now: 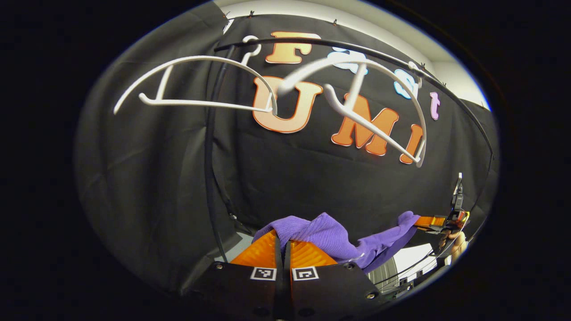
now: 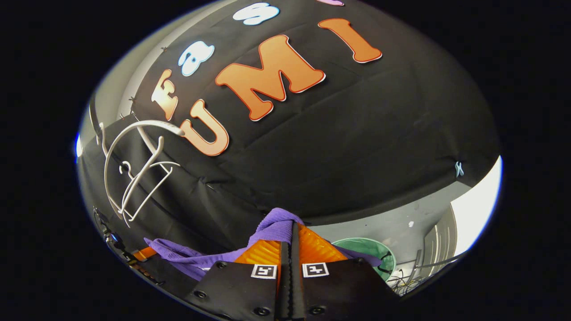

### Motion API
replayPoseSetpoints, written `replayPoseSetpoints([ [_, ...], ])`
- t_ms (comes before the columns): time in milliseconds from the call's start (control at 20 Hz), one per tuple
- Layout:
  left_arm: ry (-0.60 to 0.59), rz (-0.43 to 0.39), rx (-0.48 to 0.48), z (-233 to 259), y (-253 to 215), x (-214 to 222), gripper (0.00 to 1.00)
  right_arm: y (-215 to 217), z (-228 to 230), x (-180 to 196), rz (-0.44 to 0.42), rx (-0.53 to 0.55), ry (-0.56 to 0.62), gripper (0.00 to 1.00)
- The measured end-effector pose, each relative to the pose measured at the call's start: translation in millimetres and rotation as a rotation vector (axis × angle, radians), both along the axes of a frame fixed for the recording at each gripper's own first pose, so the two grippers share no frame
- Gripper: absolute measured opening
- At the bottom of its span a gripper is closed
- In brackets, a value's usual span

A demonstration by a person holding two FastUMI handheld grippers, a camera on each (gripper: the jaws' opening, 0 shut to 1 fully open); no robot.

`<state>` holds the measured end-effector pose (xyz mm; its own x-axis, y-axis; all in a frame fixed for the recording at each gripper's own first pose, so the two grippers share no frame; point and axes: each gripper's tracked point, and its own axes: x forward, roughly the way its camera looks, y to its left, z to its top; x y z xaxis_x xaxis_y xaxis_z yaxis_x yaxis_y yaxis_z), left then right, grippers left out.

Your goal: Grasp the clothes on the hanger with both hands and then place them into the laundry hamper below.

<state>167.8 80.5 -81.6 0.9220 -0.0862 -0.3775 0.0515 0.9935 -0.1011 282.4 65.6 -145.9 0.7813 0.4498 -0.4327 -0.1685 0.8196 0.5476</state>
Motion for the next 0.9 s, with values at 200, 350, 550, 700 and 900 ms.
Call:
replayPoseSetpoints([
  [200,0.073,-0.079,-0.004,-24,-39,7,0.00,-5,-5,-16,-0.037,-0.051,-0.006,0.08],
  [350,0.088,-0.128,0.034,-37,-69,14,0.00,-16,-9,-20,-0.084,-0.079,-0.011,0.07],
  [550,0.126,-0.226,0.039,-55,-123,22,0.00,-21,-20,-29,-0.117,-0.121,0.002,0.08],
  [700,0.152,-0.289,0.030,-70,-162,26,0.00,-21,-25,-35,-0.127,-0.162,0.004,0.08],
  [900,0.179,-0.356,0.024,-85,-203,33,0.00,-18,-32,-45,-0.129,-0.198,0.012,0.08],
])
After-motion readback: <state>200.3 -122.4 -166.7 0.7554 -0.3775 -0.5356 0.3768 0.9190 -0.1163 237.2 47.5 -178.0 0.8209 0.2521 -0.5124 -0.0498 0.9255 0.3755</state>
